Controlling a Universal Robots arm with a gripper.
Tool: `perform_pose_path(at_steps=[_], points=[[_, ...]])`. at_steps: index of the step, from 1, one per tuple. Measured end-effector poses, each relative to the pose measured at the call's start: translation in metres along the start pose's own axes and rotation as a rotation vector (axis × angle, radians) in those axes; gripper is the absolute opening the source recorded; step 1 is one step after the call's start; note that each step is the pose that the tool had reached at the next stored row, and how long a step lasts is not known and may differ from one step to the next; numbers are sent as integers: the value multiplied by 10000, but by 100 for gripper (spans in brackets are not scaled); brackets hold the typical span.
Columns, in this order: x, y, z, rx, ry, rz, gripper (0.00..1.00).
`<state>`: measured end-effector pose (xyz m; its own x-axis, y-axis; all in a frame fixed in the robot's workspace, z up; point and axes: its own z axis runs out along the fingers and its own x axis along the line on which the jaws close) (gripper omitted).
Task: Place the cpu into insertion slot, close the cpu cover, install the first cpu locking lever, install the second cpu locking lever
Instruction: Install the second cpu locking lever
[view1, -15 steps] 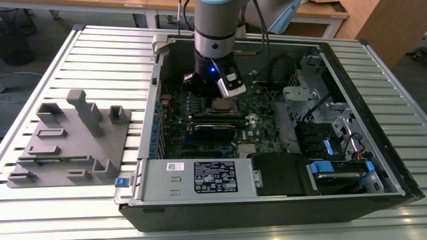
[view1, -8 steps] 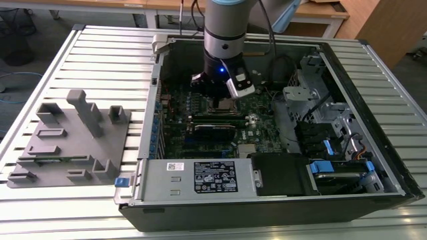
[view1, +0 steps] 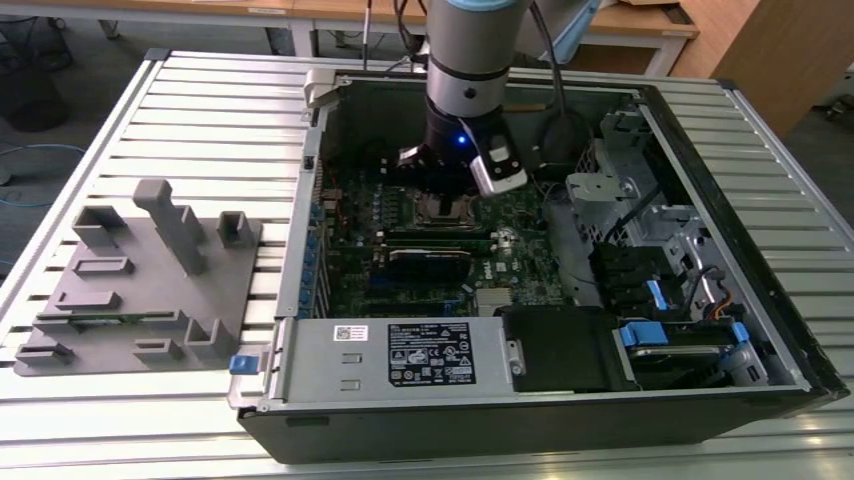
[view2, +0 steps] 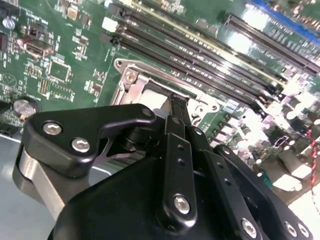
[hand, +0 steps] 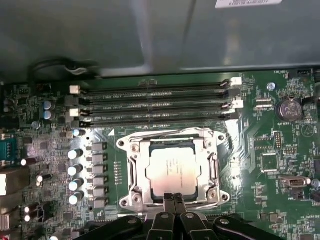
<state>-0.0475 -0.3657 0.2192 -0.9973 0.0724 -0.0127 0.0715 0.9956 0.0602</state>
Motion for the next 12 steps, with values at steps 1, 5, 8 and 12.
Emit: perform_pose_path(at_steps=[1, 5, 8, 12], points=[[-4, 14, 1, 1, 0, 5, 11], [-2, 101, 8, 9, -2, 5, 11], [-3, 148, 11, 23, -2, 5, 11], [-8, 153, 12, 24, -3, 5, 11]])
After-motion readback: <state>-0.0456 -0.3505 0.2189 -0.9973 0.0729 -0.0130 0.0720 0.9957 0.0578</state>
